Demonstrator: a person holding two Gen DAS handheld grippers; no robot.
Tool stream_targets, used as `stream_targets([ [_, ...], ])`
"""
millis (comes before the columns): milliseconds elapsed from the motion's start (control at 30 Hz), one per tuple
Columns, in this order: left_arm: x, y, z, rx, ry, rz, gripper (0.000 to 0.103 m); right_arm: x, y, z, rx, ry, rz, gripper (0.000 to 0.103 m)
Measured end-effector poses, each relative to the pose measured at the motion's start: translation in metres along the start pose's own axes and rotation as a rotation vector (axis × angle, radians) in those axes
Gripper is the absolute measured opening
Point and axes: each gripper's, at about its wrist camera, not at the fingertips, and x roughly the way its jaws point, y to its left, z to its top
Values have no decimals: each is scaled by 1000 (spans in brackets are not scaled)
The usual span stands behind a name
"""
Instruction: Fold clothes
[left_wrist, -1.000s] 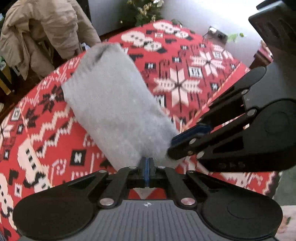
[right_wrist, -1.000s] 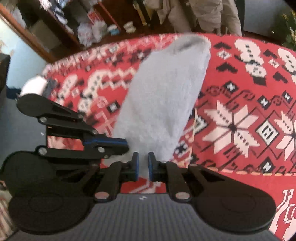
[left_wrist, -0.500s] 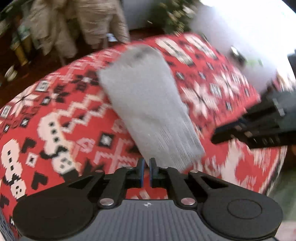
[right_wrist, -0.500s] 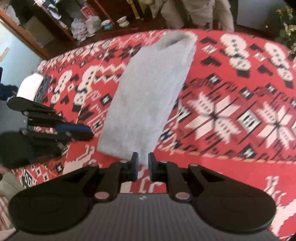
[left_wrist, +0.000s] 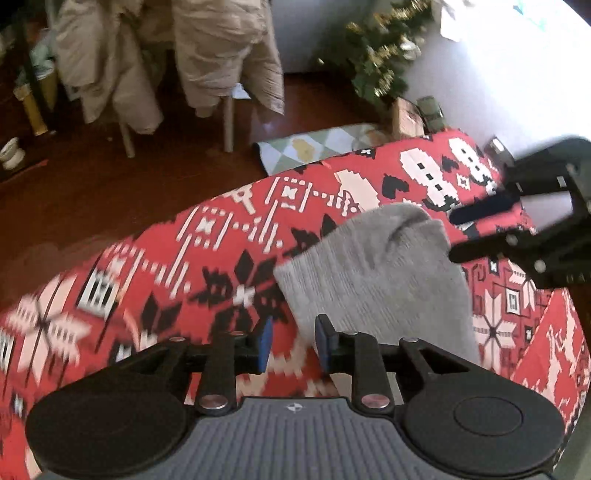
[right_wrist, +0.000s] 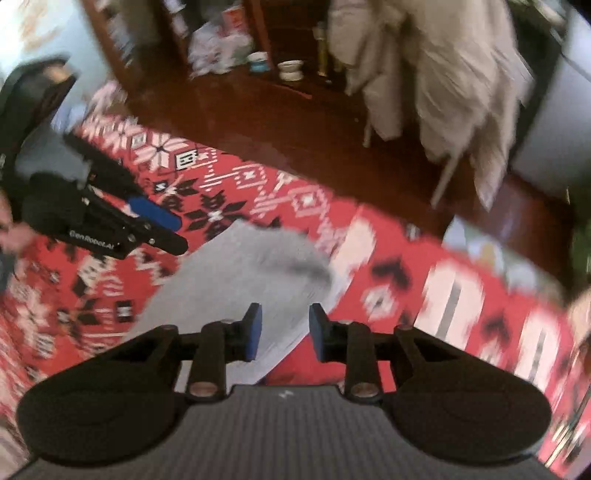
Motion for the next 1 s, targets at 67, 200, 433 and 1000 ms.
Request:
stream_targets([
  [67, 9, 5, 9, 15, 25, -30, 25, 12, -6, 18, -60, 24, 30, 33],
  [200, 23, 14, 24, 36, 66, -89, 25, 37, -18, 54, -178, 73, 94, 36],
  [433, 33, 11, 35, 148, 71, -96, 23, 86, -15, 90, -273, 211, 241, 36],
  [1000, -2, -7, 22, 401, -43, -21, 6, 95, 13, 98, -463, 230, 239, 0],
])
